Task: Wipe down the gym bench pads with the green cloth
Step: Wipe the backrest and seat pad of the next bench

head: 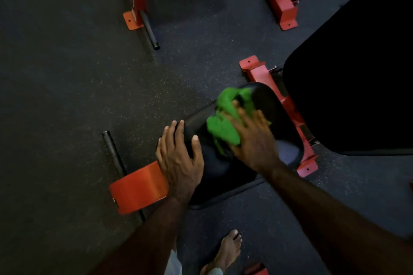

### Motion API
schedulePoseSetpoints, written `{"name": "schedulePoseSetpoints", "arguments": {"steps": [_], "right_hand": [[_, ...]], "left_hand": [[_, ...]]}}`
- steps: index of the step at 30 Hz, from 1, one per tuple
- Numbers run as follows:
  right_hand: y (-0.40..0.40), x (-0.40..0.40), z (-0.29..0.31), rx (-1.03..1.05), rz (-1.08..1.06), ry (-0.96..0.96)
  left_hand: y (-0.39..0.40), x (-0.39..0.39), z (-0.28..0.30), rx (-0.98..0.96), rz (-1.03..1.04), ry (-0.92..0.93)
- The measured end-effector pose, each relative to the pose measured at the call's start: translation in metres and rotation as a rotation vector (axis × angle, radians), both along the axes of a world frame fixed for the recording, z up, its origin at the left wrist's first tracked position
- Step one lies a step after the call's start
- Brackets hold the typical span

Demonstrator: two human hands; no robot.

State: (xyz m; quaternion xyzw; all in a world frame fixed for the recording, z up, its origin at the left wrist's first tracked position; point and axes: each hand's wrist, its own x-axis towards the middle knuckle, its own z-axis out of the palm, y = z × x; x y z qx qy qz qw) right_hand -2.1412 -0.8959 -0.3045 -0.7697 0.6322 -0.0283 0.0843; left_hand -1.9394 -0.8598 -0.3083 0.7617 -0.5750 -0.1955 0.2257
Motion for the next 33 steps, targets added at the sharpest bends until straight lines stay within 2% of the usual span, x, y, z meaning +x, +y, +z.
{"name": "schedulePoseSetpoints", "arguments": {"steps": [2,3,4,5,6,9,11,12,16,17,18,21,22,23,24,25,28,29,30,31,33], "right_hand": [[-0.014,-0.006,0.002,-0.079,-0.386,-0.070],[-0.019,0.003,0.005,-0.108,-0.532,-0.108],[-0.021,0.017,0.008,-0.103,-0.594,-0.120],[-0.017,0.032,0.009,-0.065,-0.558,-0.117],[-0.011,0.044,0.009,-0.022,-0.426,-0.117],[0.002,0.044,0.006,0.044,0.106,-0.153],[-0.014,0.020,0.001,0.048,0.235,-0.072],[-0.024,0.009,-0.001,0.027,0.167,-0.044],[-0.044,0.018,0.006,-0.052,-0.493,-0.144],[-0.044,0.033,0.008,-0.020,-0.538,-0.149],[-0.040,0.043,0.009,0.008,-0.464,-0.152],[-0.035,0.042,0.005,0.050,0.132,-0.148],[-0.043,0.030,0.003,0.049,0.250,-0.122],[-0.055,0.016,0.001,0.037,0.258,-0.077],[-0.066,0.005,-0.003,0.015,0.157,-0.036],[-0.076,-0.005,-0.003,-0.018,-0.030,-0.029],[-0.092,0.000,0.005,-0.103,-0.676,-0.132],[-0.091,0.012,0.005,-0.113,-0.753,-0.137],[-0.086,0.022,0.005,-0.131,-0.708,-0.135],[-0.077,0.030,0.003,-0.139,-0.546,-0.130],[-0.060,0.030,-0.001,-0.070,-0.072,-0.142]], "left_hand": [[0.000,-0.001,0.000,0.016,0.004,-0.012],[0.000,-0.002,0.001,0.020,0.003,-0.020],[-0.001,-0.003,0.001,0.020,0.004,-0.032],[0.000,-0.002,0.000,0.016,0.003,-0.044],[0.000,-0.001,-0.001,0.011,-0.001,-0.054],[-0.001,-0.001,-0.001,0.007,-0.015,-0.059],[-0.001,-0.001,0.000,0.013,-0.005,-0.074],[-0.001,-0.002,0.000,0.018,-0.003,-0.076],[-0.002,-0.004,-0.001,0.027,-0.010,-0.091],[-0.002,-0.003,-0.001,0.022,-0.009,-0.091],[-0.002,-0.004,-0.002,0.017,-0.011,-0.090],[-0.001,-0.005,-0.003,-0.007,0.003,-0.095],[0.000,-0.004,-0.003,-0.014,0.004,-0.098],[-0.001,-0.004,-0.003,-0.017,0.004,-0.097],[-0.001,-0.004,-0.003,-0.015,0.006,-0.096],[-0.001,-0.004,-0.002,-0.010,0.008,-0.097],[-0.002,-0.005,-0.001,0.010,0.001,-0.096],[-0.001,-0.005,-0.001,0.016,-0.002,-0.100],[-0.002,-0.005,-0.001,0.019,-0.002,-0.104],[-0.002,-0.004,-0.001,0.020,-0.002,-0.108],[-0.002,-0.004,-0.001,0.024,-0.003,-0.109]]}}
